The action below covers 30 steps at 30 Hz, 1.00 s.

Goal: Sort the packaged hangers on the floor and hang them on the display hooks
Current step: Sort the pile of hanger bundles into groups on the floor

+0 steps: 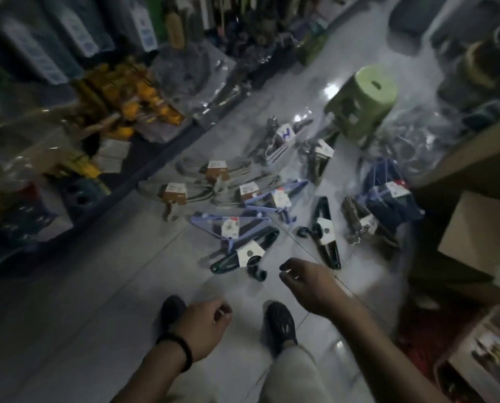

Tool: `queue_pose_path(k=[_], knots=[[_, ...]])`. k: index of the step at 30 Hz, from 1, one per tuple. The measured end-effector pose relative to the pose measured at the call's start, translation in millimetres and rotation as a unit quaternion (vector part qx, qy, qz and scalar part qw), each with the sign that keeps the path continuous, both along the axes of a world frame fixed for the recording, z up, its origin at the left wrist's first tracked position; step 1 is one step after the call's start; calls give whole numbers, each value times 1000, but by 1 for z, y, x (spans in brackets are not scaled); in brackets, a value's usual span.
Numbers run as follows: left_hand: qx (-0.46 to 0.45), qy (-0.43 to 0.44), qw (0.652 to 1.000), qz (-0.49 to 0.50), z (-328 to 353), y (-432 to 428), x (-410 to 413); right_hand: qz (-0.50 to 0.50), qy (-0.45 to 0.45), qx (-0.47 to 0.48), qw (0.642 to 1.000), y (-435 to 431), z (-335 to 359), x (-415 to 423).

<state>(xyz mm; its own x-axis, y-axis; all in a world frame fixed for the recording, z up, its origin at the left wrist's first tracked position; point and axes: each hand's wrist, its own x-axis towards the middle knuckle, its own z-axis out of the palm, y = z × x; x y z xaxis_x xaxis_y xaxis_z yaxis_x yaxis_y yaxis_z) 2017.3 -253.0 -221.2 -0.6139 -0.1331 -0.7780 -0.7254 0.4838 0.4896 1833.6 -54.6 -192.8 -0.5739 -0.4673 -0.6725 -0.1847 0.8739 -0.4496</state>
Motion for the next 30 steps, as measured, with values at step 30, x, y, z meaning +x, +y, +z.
queue_pose_path(k=[30], knots=[[-337, 77, 900, -266, -662, 14, -226, -21, -70, 108, 991, 31, -680, -56]])
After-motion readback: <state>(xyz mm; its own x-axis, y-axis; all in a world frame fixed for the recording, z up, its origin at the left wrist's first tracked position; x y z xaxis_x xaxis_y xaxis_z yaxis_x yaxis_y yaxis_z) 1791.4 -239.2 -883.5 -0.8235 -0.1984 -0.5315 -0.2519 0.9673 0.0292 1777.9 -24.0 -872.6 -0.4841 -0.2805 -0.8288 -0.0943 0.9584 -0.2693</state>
